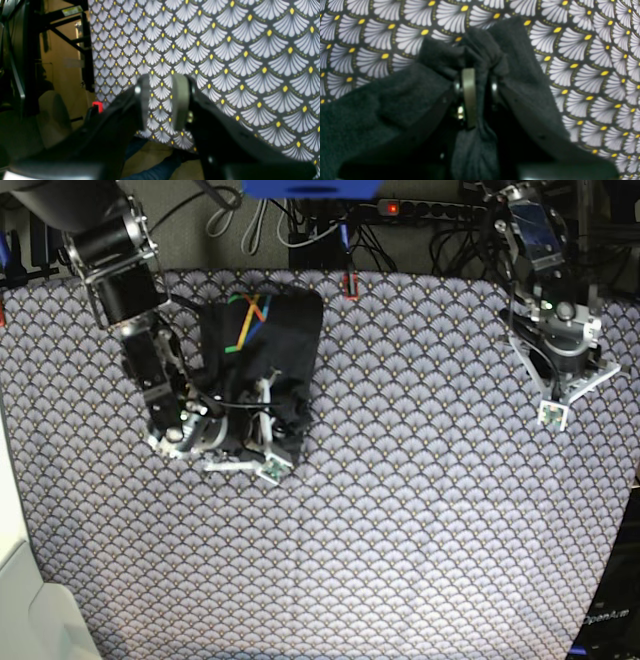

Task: Fold the T-shirt properly

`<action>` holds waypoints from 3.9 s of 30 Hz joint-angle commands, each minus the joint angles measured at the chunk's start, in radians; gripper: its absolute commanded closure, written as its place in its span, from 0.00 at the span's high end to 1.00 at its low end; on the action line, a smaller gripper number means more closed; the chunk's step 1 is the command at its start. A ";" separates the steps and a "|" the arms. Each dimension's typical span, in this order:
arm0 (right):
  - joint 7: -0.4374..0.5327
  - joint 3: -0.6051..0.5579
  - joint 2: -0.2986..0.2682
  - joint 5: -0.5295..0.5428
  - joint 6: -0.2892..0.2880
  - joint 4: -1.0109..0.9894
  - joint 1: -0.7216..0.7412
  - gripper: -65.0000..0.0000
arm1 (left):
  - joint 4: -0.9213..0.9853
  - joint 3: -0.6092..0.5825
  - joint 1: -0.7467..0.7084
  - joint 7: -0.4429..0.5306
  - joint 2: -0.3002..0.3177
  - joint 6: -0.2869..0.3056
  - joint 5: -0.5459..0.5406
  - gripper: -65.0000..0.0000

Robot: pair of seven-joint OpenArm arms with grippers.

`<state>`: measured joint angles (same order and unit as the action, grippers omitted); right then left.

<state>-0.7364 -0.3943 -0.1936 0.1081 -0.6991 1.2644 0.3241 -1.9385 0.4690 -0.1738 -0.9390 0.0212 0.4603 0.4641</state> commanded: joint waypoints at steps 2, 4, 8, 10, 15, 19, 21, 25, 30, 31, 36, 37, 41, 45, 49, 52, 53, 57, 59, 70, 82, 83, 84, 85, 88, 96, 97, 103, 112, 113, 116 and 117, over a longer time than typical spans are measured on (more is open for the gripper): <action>0.011 0.010 -0.004 -0.009 0.001 0.014 0.034 0.00 | -0.016 -0.002 0.020 0.015 0.006 -0.007 0.003 0.23; 0.011 0.010 -0.005 -0.009 0.001 0.016 0.043 0.00 | -0.014 -0.002 0.020 0.015 0.006 -0.007 0.003 0.23; 0.011 0.013 -0.017 -0.008 0.001 0.018 0.057 0.00 | -0.014 -0.002 0.020 0.015 0.006 -0.007 0.003 0.23; 0.013 0.013 -0.025 -0.006 0.001 0.045 0.060 0.00 | -0.014 -0.002 0.018 0.015 0.006 -0.007 0.003 0.23; 0.007 0.047 -0.033 -0.006 0.001 0.116 0.059 0.00 | -0.014 -0.002 0.018 0.015 0.006 -0.007 0.003 0.23; 0.008 0.047 -0.016 -0.009 0.001 0.097 0.060 0.00 | -0.014 -0.002 0.018 0.015 0.006 -0.007 0.003 0.23; 0.007 0.045 -0.002 -0.009 0.001 0.068 0.060 0.00 | -0.014 -0.002 0.018 0.015 0.006 -0.007 0.003 0.23; 0.005 0.041 0.018 -0.009 0.001 0.011 0.062 0.00 | -0.014 -0.002 0.015 0.015 0.006 -0.007 0.003 0.23; 0.004 0.041 0.023 -0.009 0.001 -0.022 0.079 0.15 | -0.014 -0.002 0.010 0.015 0.006 -0.007 0.003 0.23; 0.004 0.044 0.023 -0.009 0.001 -0.022 0.079 0.20 | -0.014 -0.002 0.010 0.015 0.006 -0.007 0.003 0.23; 0.004 0.080 0.019 -0.008 0.001 0.028 0.080 0.44 | -0.014 -0.002 0.010 0.013 0.006 -0.007 0.003 0.23; 0.002 0.116 0.023 -0.008 0.001 0.056 0.074 0.47 | -0.014 -0.002 0.010 0.013 0.006 -0.007 0.003 0.23; -0.038 0.225 0.036 -0.008 0.001 0.177 0.046 0.53 | -0.014 -0.002 0.009 0.013 0.006 -0.007 0.003 0.23; -0.097 0.263 0.038 -0.006 0.001 0.288 -0.001 0.53 | -0.014 -0.002 0.010 0.013 0.004 -0.007 0.003 0.23; -0.108 0.260 0.047 -0.005 0.001 0.383 -0.112 0.53 | -0.014 -0.002 0.010 0.013 0.004 -0.007 0.003 0.23; -0.107 0.260 0.072 -0.006 0.001 0.409 -0.174 0.53 | -0.014 -0.002 0.012 0.013 0.004 -0.007 0.002 0.23; -0.107 0.258 0.081 -0.006 0.001 0.407 -0.184 0.53 | -0.014 -0.002 0.012 0.013 0.004 -0.007 0.002 0.23; -0.107 0.239 0.107 -0.008 0.001 0.341 -0.187 0.47 | -0.014 -0.002 0.010 0.013 -0.010 -0.007 0.002 0.23; -0.099 0.211 0.108 -0.008 0.001 0.303 -0.178 0.43 | -0.014 -0.002 0.009 0.013 -0.010 -0.007 0.002 0.23; 0.034 0.131 0.131 -0.008 0.001 0.013 -0.058 0.27 | -0.019 -0.002 -0.017 0.015 -0.004 -0.007 0.002 0.23; -0.050 0.133 0.079 -0.008 0.001 0.297 -0.052 0.27 | -0.023 0.000 -0.019 0.013 -0.004 -0.007 0.003 0.23; -0.062 0.134 0.072 -0.008 0.001 0.363 -0.078 0.27 | -0.023 -0.002 -0.019 0.013 -0.004 -0.007 0.003 0.23; -0.078 0.134 0.061 -0.009 0.001 0.423 -0.107 0.27 | -0.023 -0.002 -0.019 0.013 -0.005 -0.007 0.003 0.23; -0.091 0.137 0.049 -0.009 0.001 0.478 -0.139 0.27 | -0.023 -0.002 -0.019 0.013 -0.007 -0.007 0.003 0.23; -0.094 0.203 0.038 -0.003 0.001 0.581 -0.259 0.27 | -0.023 -0.002 -0.017 0.013 -0.005 -0.007 0.003 0.23; -0.093 0.306 0.035 -0.002 0.001 0.604 -0.483 0.27 | -0.023 0.003 -0.014 0.015 0.010 -0.007 0.003 0.23; -0.093 0.308 0.035 -0.002 0.001 0.604 -0.504 0.27 | -0.023 0.003 -0.014 0.015 0.021 -0.007 0.003 0.23; -0.025 0.314 0.024 -0.006 0.001 0.548 -0.581 0.27 | -0.022 0.006 -0.019 0.013 0.058 -0.007 0.003 0.23; -0.015 0.318 0.001 -0.006 0.001 0.751 -0.659 0.27 | -0.022 0.006 -0.082 0.018 0.066 -0.007 0.003 0.23; -0.012 0.318 0.001 -0.006 0.001 0.768 -0.676 0.27 | -0.023 0.006 -0.092 0.018 0.069 -0.007 0.003 0.23; -0.010 0.321 0.001 -0.008 0.001 0.762 -0.702 0.27 | -0.023 0.006 -0.138 0.039 0.076 -0.007 0.003 0.23; -0.012 0.329 0.001 -0.008 0.001 0.762 -0.719 0.27 | -0.023 0.006 -0.157 0.048 0.078 -0.007 0.003 0.23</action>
<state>-0.7658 -0.0681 -0.1860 0.0864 -0.6991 2.0087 -0.3904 -1.9423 0.4725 -0.3340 -0.9020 0.0891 0.4591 0.4641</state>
